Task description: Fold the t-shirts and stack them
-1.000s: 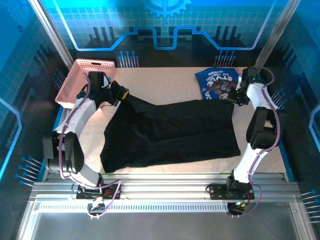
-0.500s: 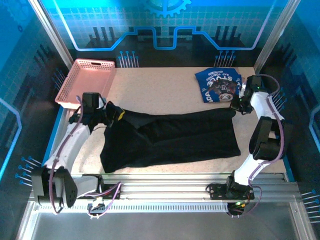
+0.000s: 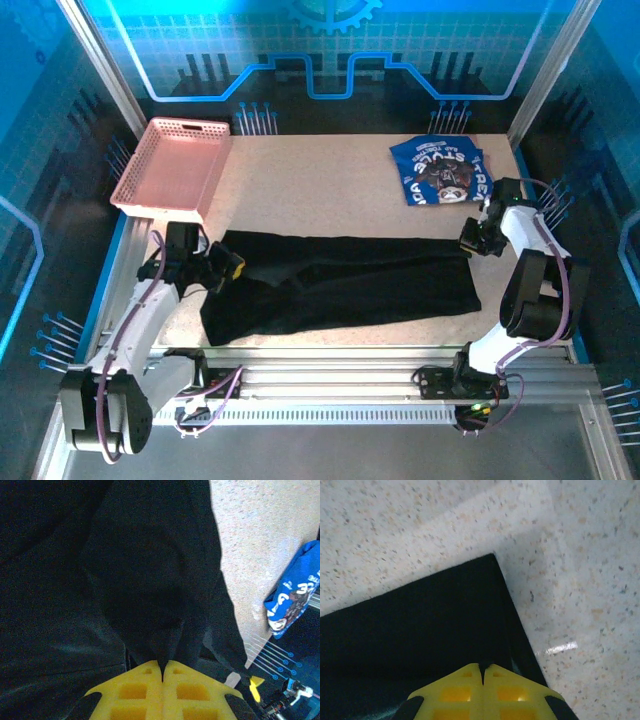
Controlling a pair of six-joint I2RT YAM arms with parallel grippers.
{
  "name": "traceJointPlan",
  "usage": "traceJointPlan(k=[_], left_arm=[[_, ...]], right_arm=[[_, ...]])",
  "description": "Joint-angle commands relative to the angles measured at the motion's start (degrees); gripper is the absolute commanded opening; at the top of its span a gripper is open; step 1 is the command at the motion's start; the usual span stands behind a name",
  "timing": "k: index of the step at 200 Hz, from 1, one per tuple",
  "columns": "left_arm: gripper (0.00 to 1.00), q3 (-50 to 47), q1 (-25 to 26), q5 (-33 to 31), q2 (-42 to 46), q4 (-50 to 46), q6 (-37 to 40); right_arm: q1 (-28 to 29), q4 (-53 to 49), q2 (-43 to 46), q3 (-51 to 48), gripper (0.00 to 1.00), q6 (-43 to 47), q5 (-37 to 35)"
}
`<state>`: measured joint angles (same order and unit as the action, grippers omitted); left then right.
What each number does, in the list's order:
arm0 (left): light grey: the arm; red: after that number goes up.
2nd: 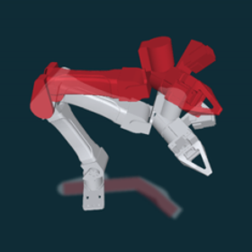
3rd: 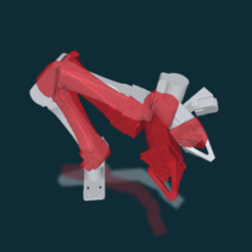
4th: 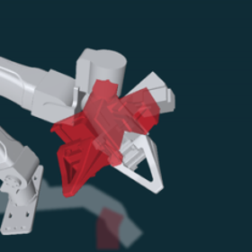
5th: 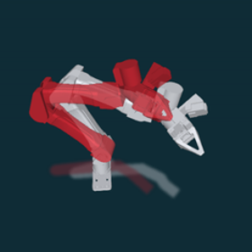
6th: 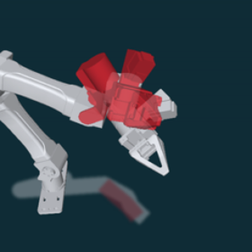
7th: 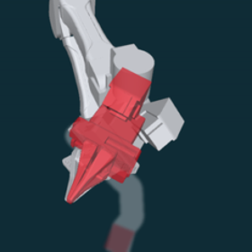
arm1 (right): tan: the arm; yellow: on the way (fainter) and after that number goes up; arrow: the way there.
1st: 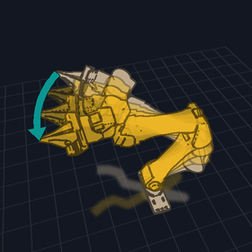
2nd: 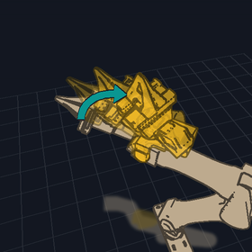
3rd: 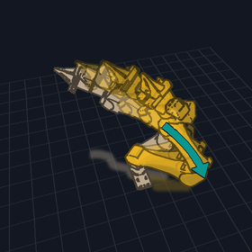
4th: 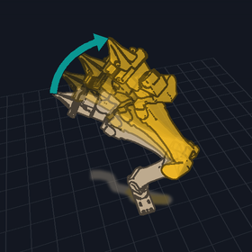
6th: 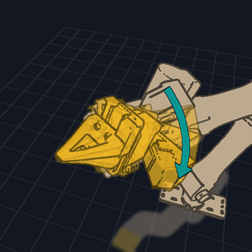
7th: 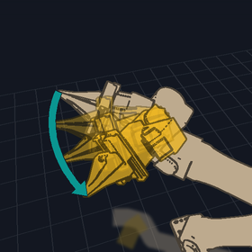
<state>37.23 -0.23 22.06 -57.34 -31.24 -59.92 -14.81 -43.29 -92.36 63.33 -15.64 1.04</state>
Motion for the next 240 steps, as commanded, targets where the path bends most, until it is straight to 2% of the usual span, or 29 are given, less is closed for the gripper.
traceJointPlan(k=[1,118,197,240], left_arm=[[0.0,-1.44,-0.14,-0.18,1.66,-2.05,-1.0],[0.0,-2.41,-0.01,-1.23,8.35,-12.42,-1.6],[0.0,-7.77,0.27,-1.5,7.2,-9.53,-2.54],[0.0,-10.92,2.12,-5.17,2.78,-4.99,-3.27]], right_arm=[[-1.1,-1.44,0.56,-0.55,0.0,-1.76,-1.44],[-1.19,-2.24,1.01,-3.64,0.0,-4.74,-4.57],[-1.19,-1.49,-0.01,-5.84,0.0,-5.57,-5.76],[-1.03,-0.97,-1.89,-5.89,0.0,-6.78,-6.38]])
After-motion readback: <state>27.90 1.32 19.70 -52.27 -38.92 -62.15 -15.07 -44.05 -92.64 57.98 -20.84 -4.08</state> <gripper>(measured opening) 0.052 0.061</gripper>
